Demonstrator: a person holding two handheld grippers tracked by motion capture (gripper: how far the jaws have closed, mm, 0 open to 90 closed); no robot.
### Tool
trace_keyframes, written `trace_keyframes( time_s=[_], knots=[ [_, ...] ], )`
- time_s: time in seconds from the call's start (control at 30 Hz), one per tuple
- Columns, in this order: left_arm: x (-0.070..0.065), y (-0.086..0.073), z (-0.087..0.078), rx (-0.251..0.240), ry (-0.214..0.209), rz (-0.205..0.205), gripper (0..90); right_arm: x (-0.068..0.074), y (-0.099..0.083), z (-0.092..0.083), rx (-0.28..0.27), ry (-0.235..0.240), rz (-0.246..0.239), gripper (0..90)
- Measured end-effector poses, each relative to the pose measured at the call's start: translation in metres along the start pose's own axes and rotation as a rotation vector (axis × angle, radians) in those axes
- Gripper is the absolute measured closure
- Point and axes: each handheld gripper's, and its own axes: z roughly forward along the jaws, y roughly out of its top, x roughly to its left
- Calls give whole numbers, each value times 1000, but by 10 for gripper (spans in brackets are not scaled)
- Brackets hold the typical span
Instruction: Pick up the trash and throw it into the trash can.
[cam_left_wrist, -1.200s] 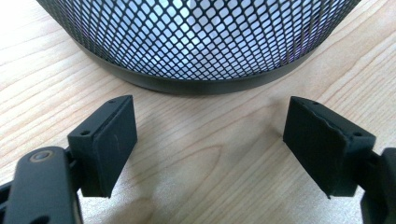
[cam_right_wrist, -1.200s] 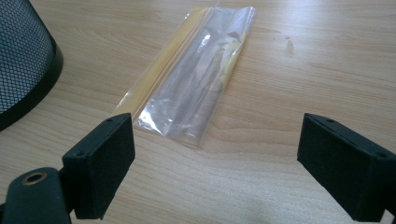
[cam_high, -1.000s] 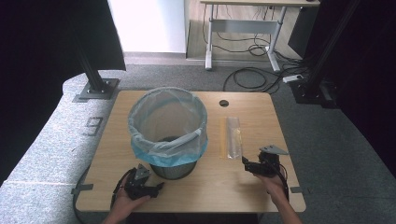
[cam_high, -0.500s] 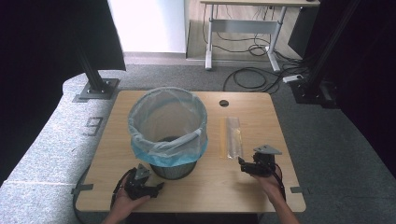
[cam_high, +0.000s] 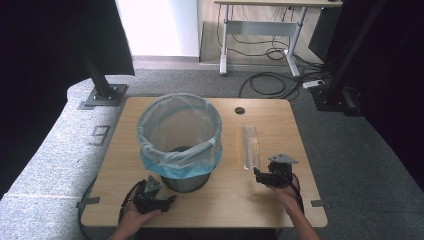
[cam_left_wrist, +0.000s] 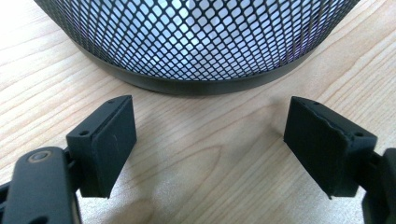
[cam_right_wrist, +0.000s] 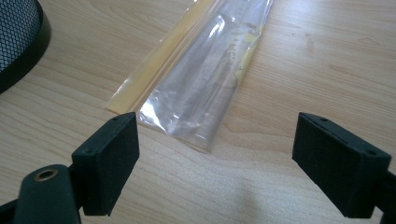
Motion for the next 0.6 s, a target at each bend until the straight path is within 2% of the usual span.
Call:
trace_keyframes(
  time_s=[0.6],
  knots=[
    [0,0,0,-1,0,0,169,6,13,19,-1,6,-3,146]
  ],
)
